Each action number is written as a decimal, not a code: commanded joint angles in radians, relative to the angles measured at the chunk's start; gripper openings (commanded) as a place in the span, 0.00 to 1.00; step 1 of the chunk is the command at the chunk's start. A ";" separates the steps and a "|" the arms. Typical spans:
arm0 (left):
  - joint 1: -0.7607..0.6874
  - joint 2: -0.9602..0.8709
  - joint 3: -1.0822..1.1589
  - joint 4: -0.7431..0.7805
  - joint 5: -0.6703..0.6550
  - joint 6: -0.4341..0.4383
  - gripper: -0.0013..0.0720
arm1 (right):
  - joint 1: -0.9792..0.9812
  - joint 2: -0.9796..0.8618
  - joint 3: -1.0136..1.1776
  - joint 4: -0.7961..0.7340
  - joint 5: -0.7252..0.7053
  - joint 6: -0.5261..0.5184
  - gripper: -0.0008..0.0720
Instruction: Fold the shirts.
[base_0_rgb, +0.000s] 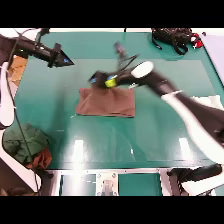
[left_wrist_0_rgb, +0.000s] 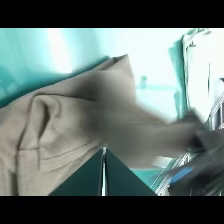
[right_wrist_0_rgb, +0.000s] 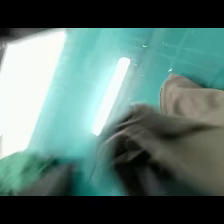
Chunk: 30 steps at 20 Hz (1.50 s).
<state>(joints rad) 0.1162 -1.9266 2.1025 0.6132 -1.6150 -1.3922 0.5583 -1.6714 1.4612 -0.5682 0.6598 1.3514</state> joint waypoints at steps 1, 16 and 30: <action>0.061 0.003 0.001 -0.015 -0.021 0.015 0.06 | 0.171 -0.194 0.045 0.007 -0.332 -0.001 0.77; 0.069 0.003 0.001 -0.009 0.000 0.033 0.06 | -0.578 -0.003 -0.292 -0.126 0.377 -0.023 0.80; 0.065 0.003 0.001 0.330 0.069 0.040 0.06 | -0.531 0.041 -0.104 0.114 0.373 -0.124 0.04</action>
<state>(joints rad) 0.1818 -1.9232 2.1025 0.9108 -1.5295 -1.3525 0.1024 -1.6787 1.2495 -0.4797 0.9630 1.2255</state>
